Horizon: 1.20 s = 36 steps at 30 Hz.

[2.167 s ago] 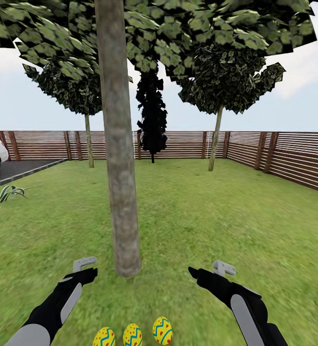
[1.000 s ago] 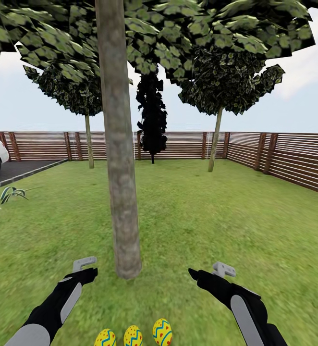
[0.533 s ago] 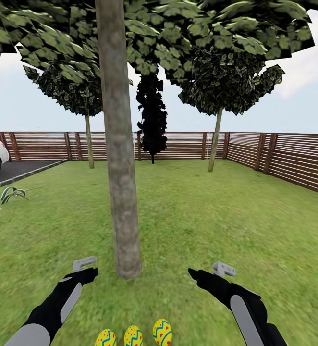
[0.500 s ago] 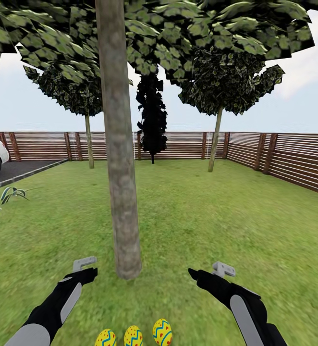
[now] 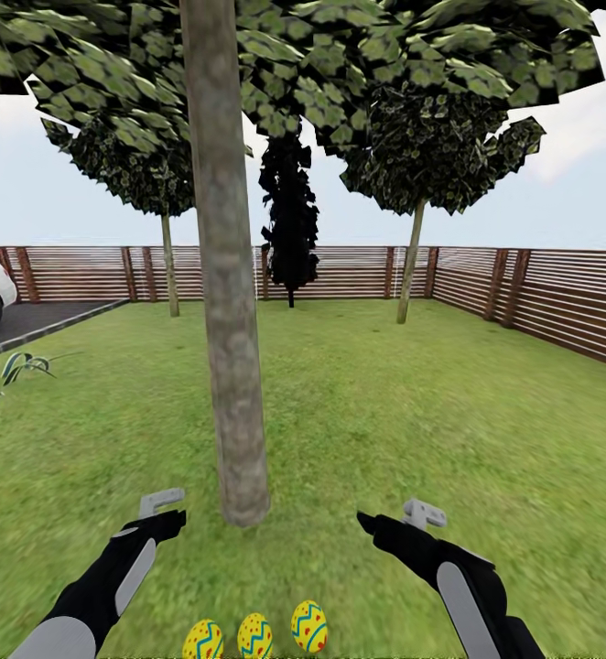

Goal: Take the three Easter eggs out of the wicker basket on the lawn in the garden, then place them on the lawn next to a single tree (choose any tree) so that all three eggs are next to the same tree and none are left in the basket.

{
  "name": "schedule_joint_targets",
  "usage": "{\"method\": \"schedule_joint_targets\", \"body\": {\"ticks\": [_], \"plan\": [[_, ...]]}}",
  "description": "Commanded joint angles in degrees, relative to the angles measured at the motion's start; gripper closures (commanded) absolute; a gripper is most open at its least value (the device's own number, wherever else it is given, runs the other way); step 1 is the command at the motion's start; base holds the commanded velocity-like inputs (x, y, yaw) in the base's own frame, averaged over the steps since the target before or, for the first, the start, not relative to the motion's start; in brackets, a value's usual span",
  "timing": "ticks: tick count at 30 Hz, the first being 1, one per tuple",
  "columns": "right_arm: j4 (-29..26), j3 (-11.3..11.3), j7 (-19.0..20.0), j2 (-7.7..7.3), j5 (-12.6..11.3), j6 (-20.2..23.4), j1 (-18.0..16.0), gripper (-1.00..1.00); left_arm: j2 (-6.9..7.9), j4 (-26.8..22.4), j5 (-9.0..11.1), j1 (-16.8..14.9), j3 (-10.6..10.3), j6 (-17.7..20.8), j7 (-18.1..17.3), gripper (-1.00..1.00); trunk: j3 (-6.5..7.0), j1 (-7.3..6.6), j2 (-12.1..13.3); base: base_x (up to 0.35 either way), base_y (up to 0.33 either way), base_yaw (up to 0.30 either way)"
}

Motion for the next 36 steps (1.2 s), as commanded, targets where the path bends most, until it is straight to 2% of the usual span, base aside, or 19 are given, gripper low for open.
{"method": "schedule_joint_targets", "body": {"ticks": [1, 15, 36], "plan": [[0.01, 0.03, -0.55, 0.01, -0.61, 0.15, -0.02, -1.0, 0.02, -0.09, 0.54, 0.01, -0.06, 0.26, 0.3, -1.0, 0.07, -0.21, 0.37, 0.0, 0.0, 0.0], [0.77, 0.05, -0.48, -0.04, -0.6, 0.15, -0.02, -1.0, 0.02, -0.05, 0.44, 0.01, -0.15, 0.26, 0.36, -1.0, 1.38, -3.28, 5.99, 0.0, 0.0, 0.0], [0.82, 0.11, -0.47, 0.02, -0.53, 0.13, -0.02, -1.0, 0.02, -0.03, 0.46, 0.01, -0.12, 0.59, 0.32, -1.0, 1.3, -3.32, 6.07, 0.0, 0.0, 0.0]]}}
